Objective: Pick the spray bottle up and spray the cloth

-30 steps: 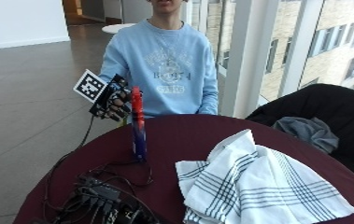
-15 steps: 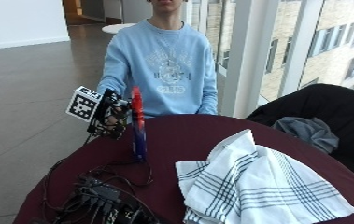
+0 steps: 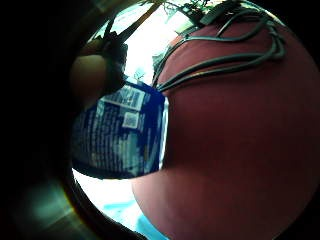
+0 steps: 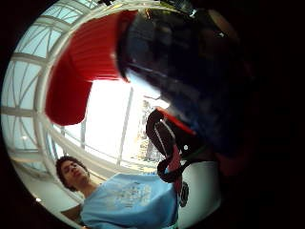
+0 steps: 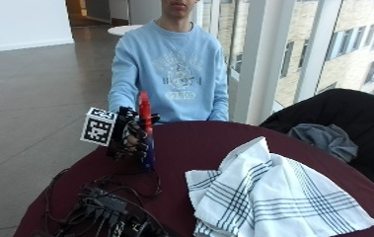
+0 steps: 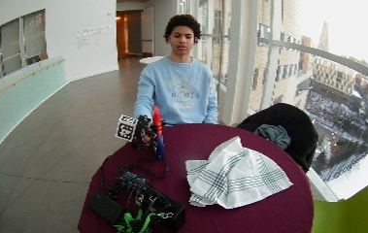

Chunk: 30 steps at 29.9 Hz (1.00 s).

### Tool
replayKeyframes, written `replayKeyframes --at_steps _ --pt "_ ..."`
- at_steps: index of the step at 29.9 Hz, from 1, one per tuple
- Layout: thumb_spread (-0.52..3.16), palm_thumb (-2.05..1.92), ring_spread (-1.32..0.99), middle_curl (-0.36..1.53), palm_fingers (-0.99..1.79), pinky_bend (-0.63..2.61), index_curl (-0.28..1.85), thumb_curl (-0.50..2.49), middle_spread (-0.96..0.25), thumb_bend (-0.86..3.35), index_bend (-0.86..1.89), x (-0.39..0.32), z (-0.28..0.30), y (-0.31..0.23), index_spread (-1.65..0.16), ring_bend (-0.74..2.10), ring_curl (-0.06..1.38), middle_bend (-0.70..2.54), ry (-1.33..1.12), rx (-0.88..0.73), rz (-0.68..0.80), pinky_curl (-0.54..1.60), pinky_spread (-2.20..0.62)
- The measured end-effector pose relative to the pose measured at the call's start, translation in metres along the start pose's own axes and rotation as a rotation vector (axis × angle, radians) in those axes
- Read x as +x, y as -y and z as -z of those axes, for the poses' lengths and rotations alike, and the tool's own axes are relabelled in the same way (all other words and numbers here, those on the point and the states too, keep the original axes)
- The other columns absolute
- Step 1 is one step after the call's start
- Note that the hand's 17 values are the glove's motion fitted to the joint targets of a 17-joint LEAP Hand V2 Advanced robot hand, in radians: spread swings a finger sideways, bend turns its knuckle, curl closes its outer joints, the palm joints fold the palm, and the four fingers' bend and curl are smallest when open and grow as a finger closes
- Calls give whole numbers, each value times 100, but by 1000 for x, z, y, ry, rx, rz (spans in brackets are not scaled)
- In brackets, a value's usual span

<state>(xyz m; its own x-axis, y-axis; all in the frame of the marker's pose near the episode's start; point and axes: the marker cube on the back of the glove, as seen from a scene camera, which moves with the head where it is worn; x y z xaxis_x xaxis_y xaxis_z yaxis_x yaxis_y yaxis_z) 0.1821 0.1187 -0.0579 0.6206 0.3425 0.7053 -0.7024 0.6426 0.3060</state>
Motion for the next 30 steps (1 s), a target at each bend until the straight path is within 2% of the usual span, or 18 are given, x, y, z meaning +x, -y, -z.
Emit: replayKeyframes --at_steps 6,13,21,30 --pt "108 75 -2 40 74 34 24 36 -5 1 21 2 -12 9 -33 32 35 19 99 44 52 37 16" --pt "103 87 -3 41 91 19 28 42 -7 3 17 0 -13 20 -31 38 35 23 149 53 113 33 17" --pt "100 81 -4 43 105 18 30 43 -8 -4 14 -42 -20 52 -28 42 38 24 87 -223 53 33 20" --pt "106 69 -1 44 109 20 32 41 -6 -3 13 -76 -45 84 -23 44 40 24 -1 -459 -111 34 23"
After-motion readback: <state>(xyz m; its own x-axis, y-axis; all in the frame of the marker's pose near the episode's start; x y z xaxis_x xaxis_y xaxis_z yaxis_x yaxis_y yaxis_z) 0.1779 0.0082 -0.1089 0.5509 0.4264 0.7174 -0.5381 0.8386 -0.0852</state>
